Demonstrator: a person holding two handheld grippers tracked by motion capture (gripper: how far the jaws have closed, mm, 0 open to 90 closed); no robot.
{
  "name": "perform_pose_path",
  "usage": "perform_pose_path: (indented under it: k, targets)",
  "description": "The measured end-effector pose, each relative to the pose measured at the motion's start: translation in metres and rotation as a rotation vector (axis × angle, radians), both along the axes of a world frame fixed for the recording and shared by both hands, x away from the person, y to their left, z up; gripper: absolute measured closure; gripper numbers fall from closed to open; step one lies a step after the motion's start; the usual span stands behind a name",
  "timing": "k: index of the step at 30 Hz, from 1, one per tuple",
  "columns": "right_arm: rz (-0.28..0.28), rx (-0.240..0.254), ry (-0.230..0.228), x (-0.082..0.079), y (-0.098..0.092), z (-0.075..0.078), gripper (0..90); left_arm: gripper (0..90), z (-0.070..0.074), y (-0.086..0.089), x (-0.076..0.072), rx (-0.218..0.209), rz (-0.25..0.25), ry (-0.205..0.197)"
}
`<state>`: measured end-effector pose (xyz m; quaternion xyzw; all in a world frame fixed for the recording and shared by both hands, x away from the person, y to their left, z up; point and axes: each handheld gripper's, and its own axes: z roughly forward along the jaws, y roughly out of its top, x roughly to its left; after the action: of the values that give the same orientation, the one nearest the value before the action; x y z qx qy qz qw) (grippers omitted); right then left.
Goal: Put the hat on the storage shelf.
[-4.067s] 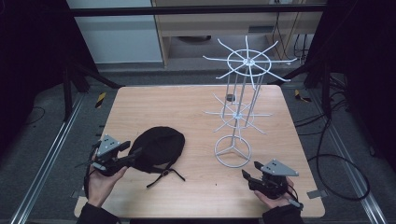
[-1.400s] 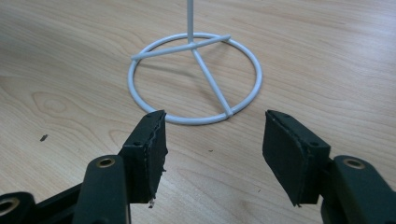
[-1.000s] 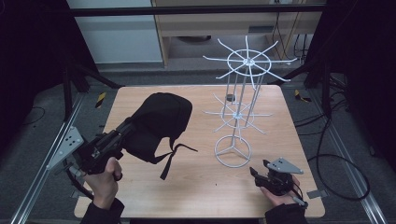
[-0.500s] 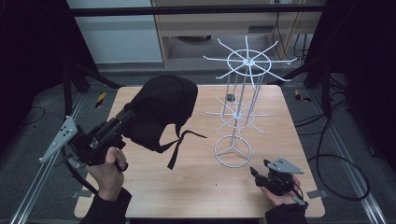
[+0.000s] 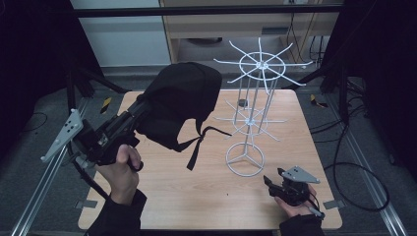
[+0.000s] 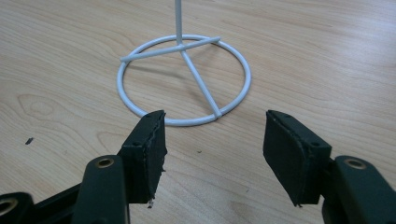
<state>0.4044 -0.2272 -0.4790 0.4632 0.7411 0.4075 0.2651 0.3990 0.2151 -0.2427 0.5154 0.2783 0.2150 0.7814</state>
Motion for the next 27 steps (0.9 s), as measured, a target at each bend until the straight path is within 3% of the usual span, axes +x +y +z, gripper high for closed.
perform_pose_path:
  k: [15,27]
  targets:
    - [0.003,0.003,0.004,0.000,0.000,0.000,39.3,81.9,0.008,-0.036,0.008,0.059,-0.024,0.009]
    - [0.006,0.006,0.005,0.001,0.000,0.000,39.3,81.1,-0.003,-0.057,0.016,0.097,-0.046,0.050]
